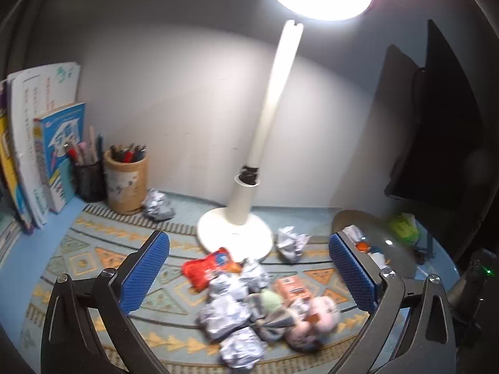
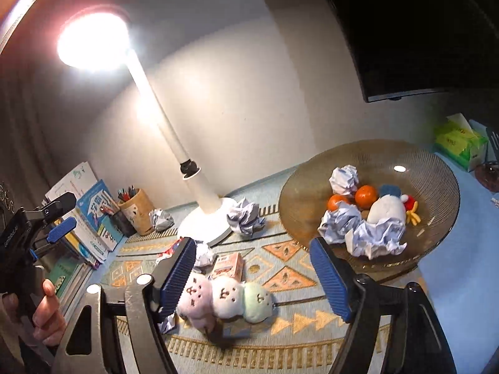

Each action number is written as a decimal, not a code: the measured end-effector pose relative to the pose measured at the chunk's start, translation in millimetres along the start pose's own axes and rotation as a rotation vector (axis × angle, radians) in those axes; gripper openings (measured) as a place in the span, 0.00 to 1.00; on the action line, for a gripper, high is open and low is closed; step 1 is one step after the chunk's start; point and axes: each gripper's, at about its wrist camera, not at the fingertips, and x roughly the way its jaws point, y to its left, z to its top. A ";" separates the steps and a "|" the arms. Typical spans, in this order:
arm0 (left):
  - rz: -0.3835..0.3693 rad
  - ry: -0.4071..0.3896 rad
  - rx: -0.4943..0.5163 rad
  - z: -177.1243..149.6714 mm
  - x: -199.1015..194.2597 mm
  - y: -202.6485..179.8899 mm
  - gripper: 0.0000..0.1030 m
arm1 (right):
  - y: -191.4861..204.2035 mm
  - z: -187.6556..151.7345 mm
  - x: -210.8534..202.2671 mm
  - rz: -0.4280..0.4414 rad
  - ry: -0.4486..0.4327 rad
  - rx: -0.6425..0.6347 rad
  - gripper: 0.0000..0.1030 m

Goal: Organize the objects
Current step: 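Move both open tools back over the rug toward the lamp base, then grasp paper by the pen holder with left tool while right grasps paper near lamp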

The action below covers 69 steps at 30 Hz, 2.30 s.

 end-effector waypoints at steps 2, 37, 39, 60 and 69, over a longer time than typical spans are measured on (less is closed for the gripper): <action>0.055 0.027 -0.016 -15.0 1.4 29.5 0.99 | 5.8 -13.0 3.9 -0.001 0.014 -0.006 0.93; 0.160 0.230 -0.083 -95.8 56.8 94.9 0.99 | -3.2 -58.9 61.8 0.044 0.225 0.053 0.93; 0.158 0.232 -0.084 -95.7 56.8 95.2 0.99 | -2.3 -58.5 59.8 0.038 0.216 0.048 0.93; 0.188 0.233 -0.115 22.8 195.9 112.0 0.99 | 59.4 55.1 145.3 -0.070 0.279 -0.113 0.93; 0.157 0.312 -0.222 21.0 253.3 135.2 0.98 | 65.0 61.5 224.8 -0.128 0.406 -0.247 0.93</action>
